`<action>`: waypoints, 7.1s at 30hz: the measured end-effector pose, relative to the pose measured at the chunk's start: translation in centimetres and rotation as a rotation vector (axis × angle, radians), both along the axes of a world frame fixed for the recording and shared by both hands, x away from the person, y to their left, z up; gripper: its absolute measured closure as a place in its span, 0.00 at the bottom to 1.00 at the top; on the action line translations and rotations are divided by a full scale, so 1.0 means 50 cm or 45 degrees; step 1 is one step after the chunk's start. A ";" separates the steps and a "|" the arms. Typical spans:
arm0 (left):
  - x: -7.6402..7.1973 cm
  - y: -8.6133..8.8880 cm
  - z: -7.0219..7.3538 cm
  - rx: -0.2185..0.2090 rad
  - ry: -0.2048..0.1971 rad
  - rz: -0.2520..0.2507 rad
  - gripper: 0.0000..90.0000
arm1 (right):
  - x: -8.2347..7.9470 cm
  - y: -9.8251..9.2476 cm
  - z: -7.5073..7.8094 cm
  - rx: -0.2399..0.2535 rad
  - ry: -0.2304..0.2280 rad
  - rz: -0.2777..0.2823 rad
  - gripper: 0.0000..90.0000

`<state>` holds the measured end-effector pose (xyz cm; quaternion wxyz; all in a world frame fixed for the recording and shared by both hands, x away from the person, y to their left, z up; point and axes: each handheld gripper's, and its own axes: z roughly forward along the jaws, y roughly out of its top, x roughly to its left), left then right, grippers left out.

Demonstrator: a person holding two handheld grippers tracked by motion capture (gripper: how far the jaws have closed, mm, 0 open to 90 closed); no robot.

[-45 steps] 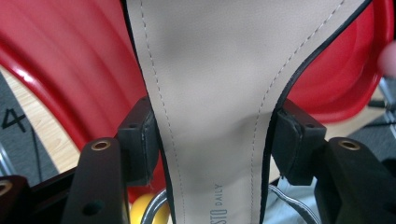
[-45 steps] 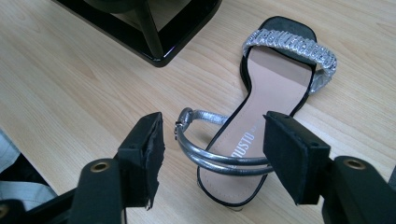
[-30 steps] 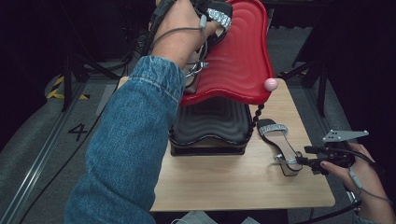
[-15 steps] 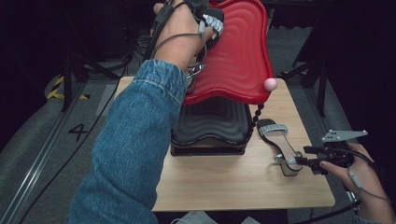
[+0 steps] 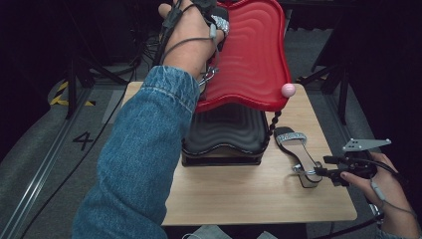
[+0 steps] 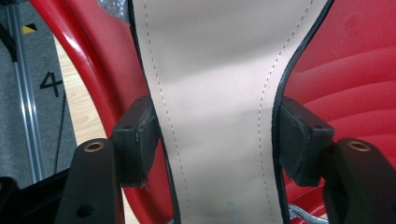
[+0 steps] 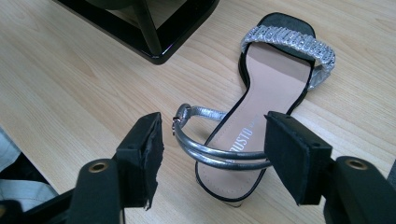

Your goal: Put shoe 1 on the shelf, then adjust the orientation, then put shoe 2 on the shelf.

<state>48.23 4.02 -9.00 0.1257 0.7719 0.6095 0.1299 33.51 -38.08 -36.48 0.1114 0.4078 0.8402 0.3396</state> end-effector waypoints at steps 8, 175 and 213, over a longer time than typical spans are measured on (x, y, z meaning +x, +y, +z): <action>-0.009 0.004 0.002 -0.002 -0.013 -0.066 0.37 | 0.000 0.004 0.000 -0.004 0.001 0.001 0.42; -0.257 0.150 -0.484 -0.624 -0.464 -1.116 0.32 | 0.234 0.063 -0.040 -0.222 0.812 -0.735 0.48; -0.270 0.179 -0.489 -0.547 -0.424 -1.067 0.18 | 0.227 0.104 0.331 -0.070 0.560 -0.784 0.48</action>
